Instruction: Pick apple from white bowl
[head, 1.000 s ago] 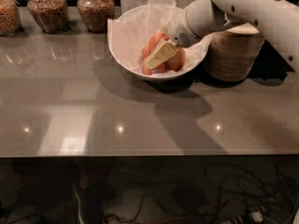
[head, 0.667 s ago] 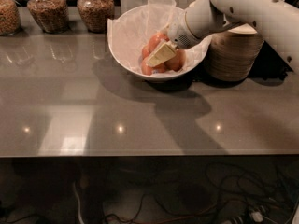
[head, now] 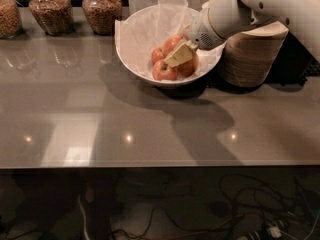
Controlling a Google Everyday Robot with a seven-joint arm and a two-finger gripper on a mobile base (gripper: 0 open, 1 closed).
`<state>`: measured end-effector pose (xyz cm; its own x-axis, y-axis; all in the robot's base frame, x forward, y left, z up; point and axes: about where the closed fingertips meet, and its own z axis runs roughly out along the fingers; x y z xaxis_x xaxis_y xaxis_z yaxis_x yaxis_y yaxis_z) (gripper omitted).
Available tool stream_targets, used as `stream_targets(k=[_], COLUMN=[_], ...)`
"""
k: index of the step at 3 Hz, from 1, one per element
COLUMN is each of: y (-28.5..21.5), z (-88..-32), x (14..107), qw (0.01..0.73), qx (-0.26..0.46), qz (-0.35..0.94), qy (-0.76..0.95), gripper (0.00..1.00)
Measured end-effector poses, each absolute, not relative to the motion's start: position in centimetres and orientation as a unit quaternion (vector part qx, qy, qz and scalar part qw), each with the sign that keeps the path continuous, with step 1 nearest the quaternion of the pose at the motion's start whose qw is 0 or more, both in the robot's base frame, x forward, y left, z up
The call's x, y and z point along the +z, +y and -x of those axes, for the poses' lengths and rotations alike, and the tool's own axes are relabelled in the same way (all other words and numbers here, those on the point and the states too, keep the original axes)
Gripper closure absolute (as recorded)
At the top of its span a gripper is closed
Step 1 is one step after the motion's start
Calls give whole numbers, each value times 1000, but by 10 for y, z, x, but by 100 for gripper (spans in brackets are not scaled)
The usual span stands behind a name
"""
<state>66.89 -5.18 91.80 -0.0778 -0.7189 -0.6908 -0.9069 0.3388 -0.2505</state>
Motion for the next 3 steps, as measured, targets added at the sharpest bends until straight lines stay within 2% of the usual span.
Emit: stream_targets(k=[1, 3], y=[-64, -101], z=[-654, -578], x=[939, 978], qw=[396, 421], qx=[119, 120], qz=[565, 596], qy=[714, 673], gripper=[100, 100])
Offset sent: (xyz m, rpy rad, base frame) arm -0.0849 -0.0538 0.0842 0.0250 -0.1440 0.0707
